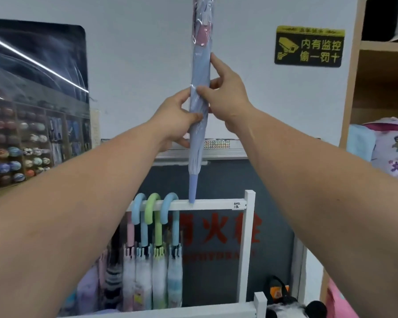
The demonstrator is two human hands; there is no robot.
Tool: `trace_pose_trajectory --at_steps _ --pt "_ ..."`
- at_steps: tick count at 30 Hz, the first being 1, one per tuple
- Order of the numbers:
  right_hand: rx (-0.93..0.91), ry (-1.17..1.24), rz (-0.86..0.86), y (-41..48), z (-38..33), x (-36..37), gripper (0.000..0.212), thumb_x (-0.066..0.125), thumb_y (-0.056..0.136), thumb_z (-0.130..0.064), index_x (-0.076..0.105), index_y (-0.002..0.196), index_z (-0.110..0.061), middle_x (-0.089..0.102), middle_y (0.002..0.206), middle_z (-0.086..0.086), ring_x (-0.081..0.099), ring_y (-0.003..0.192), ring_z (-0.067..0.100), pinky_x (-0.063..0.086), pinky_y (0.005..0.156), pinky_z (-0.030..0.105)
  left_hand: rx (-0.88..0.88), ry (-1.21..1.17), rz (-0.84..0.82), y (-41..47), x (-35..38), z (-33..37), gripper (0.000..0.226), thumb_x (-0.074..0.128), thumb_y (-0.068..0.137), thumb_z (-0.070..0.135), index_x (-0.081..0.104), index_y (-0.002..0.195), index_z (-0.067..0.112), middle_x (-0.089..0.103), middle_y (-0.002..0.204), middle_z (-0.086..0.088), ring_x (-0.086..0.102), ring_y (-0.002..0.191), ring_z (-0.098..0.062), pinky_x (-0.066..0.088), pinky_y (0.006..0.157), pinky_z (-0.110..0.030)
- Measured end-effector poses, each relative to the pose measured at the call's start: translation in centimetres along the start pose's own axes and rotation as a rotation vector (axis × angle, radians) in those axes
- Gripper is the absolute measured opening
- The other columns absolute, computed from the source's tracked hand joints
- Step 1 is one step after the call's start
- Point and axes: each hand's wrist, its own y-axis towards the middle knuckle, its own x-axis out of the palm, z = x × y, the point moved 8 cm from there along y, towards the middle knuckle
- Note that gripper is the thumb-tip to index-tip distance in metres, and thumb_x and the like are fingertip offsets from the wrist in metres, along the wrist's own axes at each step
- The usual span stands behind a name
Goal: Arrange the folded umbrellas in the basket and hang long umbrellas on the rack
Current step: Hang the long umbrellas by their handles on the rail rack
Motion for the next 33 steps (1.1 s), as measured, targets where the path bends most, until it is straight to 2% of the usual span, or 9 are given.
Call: trace_pose_trajectory --at_steps 7,11,18,20,22,24,27,30,33 --pt "-0.012 0.009 -0.051 0.0 2.5 1.5 0.077 0.066 0.092 -0.007 0.034 0.156 -0.035 0.062 0.087 -0.001 0.07 0.084 0.01 0.063 0.078 0.031 -0.028 -0.014 0.069 0.4 0.6 -2.9 0.05 0.057 0.1 0.008 0.049 0.137 0.04 0.074 0.102 -0.011 0.074 0.089 -0.025 0.062 0.057 -0.045" --pt "0.028 0.024 -0.072 -2.5 5.9 2.7 0.077 0.067 0.092 -0.008 0.033 0.154 -0.038 0.064 0.091 0.003 0.069 0.083 0.009 0.059 0.074 0.021 -0.083 -0.036 0.068 -1.2 1.6 -6.8 0.052 0.058 0.1 0.009 0.048 0.138 0.042 0.074 0.095 -0.005 0.074 0.09 -0.022 0.063 0.058 -0.044" --pt "0.172 0.073 -0.129 -5.7 9.8 3.8 0.074 0.063 0.097 -0.019 0.025 0.157 -0.041 0.068 0.103 0.012 0.071 0.092 0.019 0.061 0.084 0.037 -0.126 -0.021 0.042 -3.3 2.9 -10.7 0.053 0.062 0.098 0.013 0.047 0.136 0.045 0.071 0.116 -0.005 0.071 0.101 -0.026 0.063 0.07 -0.055" --pt "0.185 0.055 -0.126 -5.9 10.2 3.8 0.07 0.061 0.099 -0.026 0.024 0.157 -0.041 0.068 0.103 0.011 0.071 0.094 0.02 0.061 0.087 0.041 -0.102 0.047 0.015 -3.5 3.3 -11.2 0.049 0.064 0.096 0.016 0.046 0.134 0.041 0.072 0.113 -0.005 0.072 0.1 -0.024 0.062 0.079 -0.052" --pt "0.183 0.048 -0.156 -6.2 10.8 4.1 0.066 0.059 0.1 -0.027 0.027 0.156 -0.039 0.069 0.104 0.008 0.071 0.095 0.019 0.06 0.088 0.042 -0.089 0.114 0.001 -3.8 3.5 -11.8 0.048 0.065 0.095 0.019 0.045 0.135 0.038 0.072 0.112 -0.003 0.072 0.098 -0.02 0.06 0.086 -0.043" --pt "0.184 0.078 -0.203 -7.0 11.4 4.4 0.059 0.059 0.1 -0.023 0.034 0.152 -0.036 0.071 0.106 0.007 0.072 0.097 0.019 0.06 0.089 0.043 -0.11 0.141 -0.005 -4.1 3.4 -12.5 0.047 0.065 0.094 0.021 0.046 0.135 0.037 0.074 0.107 -0.002 0.072 0.094 -0.017 0.058 0.08 -0.034" --pt "0.171 0.111 -0.242 -8.6 12.3 4.3 0.051 0.059 0.099 -0.016 0.041 0.144 -0.031 0.072 0.115 0.004 0.071 0.103 0.017 0.059 0.093 0.045 -0.127 0.141 0.033 -4.3 2.6 -12.6 0.041 0.061 0.092 0.019 0.054 0.129 0.035 0.075 0.096 -0.006 0.071 0.085 -0.018 0.055 0.076 -0.035" --pt "0.185 0.11 -0.27 -10.9 13.7 4.5 0.056 0.062 0.097 -0.015 0.038 0.145 -0.032 0.073 0.115 0.004 0.071 0.104 0.016 0.059 0.092 0.045 -0.122 0.013 0.104 -4.1 1.8 -11.4 0.043 0.055 0.101 0.022 0.046 0.141 0.032 0.074 0.104 -0.001 0.073 0.091 -0.014 0.056 0.077 -0.032" --pt "0.208 0.049 -0.33 -13.1 14.9 5.1 0.056 0.064 0.095 -0.022 0.037 0.142 -0.038 0.075 0.105 0.001 0.073 0.096 0.017 0.06 0.087 0.047 -0.052 -0.062 0.083 -3.9 2.4 -9.8 0.048 0.056 0.103 0.03 0.039 0.148 0.036 0.076 0.108 0.003 0.073 0.099 -0.012 0.06 0.085 -0.037"
